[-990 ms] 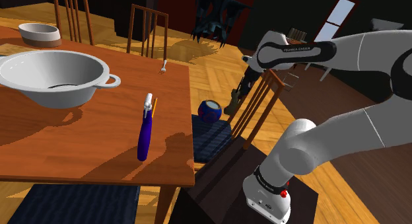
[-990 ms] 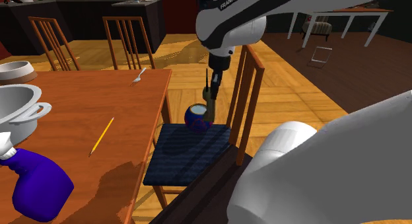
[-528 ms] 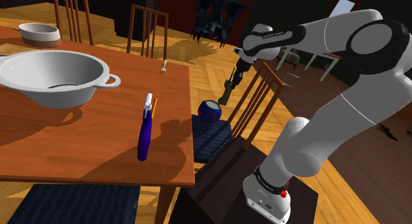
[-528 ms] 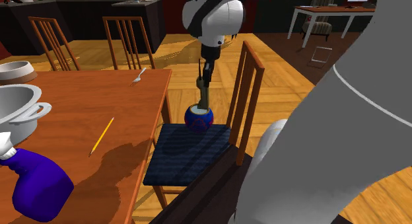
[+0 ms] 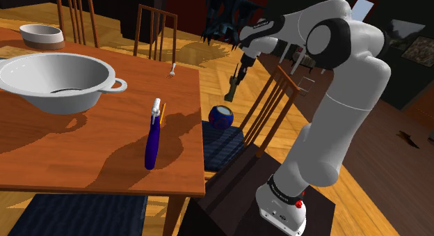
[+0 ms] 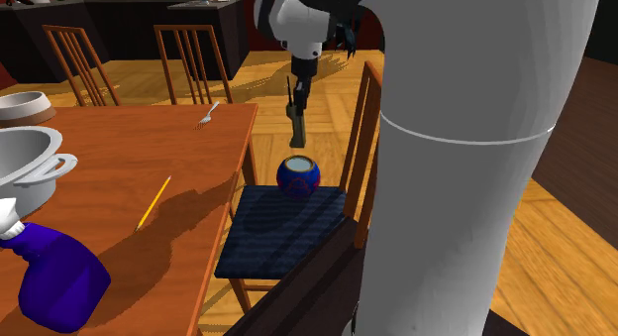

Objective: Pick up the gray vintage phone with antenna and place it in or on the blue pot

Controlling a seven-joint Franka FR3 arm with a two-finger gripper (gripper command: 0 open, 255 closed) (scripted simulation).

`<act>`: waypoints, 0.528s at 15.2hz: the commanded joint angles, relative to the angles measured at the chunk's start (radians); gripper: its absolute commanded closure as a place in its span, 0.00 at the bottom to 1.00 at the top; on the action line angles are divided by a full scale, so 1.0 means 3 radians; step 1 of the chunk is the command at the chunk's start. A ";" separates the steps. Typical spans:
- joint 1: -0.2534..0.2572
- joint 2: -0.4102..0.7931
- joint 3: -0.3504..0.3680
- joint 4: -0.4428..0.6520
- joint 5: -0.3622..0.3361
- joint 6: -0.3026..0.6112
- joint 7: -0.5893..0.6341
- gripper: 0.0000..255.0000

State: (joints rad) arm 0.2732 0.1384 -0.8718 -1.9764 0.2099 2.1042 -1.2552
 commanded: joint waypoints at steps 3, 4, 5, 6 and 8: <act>-0.0050 0.0159 0.0038 -0.0031 0.0163 0.0126 -0.0107 1.00; -0.0059 0.0184 0.0047 -0.0053 0.0191 0.0163 -0.0128 1.00; -0.0068 0.0210 0.0056 -0.0075 0.0220 0.0199 -0.0150 1.00; -0.0077 0.0236 0.0065 -0.0096 0.0250 0.0235 -0.0171 1.00; -0.0098 0.0291 0.0087 -0.0135 0.0311 0.0306 -0.0216 1.00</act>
State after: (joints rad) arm 0.2454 0.2206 -0.8482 -2.0087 0.2960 2.1841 -1.3152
